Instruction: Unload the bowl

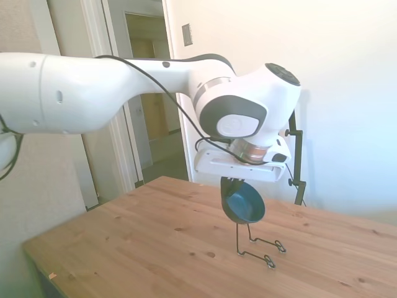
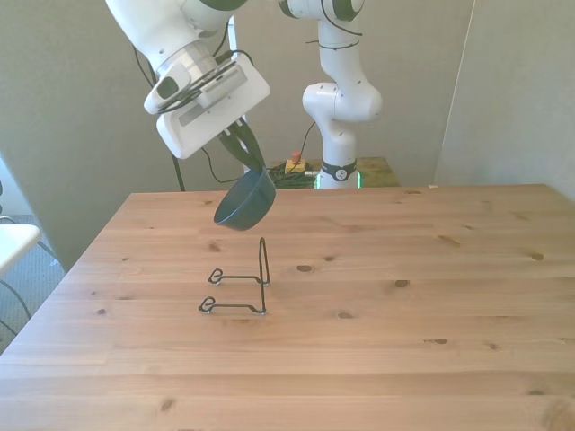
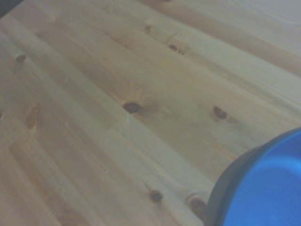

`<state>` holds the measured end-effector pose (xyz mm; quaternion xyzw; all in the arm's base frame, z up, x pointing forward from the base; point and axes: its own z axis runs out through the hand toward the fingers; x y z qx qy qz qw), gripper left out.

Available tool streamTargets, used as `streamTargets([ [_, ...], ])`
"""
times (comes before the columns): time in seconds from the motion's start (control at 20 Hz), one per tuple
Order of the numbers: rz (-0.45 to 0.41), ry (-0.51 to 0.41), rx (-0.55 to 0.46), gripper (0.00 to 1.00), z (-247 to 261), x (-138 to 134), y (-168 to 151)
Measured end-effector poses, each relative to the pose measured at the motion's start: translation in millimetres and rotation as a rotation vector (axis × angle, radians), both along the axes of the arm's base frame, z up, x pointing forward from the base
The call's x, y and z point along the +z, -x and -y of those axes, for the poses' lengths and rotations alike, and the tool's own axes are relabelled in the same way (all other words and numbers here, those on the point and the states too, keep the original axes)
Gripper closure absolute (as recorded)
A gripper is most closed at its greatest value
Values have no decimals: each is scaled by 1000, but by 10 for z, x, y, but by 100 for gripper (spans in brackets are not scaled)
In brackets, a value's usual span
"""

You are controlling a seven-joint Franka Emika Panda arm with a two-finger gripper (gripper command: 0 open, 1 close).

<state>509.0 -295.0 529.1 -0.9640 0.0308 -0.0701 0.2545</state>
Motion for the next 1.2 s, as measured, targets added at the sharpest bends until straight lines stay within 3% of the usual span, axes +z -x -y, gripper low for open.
streamTargets([
  [0.25,-11,79,68,100,-572,-227,238],
  [0.45,-41,142,101,100,-1098,-682,358],
  [0.8,-145,242,24,100,-1371,-1343,245],
  [1.05,-228,309,-44,100,-1380,-1547,101],
  [1.1,-234,314,-51,0,-1383,-1554,92],
  [1.2,-240,317,-62,0,-1388,-1551,86],
])
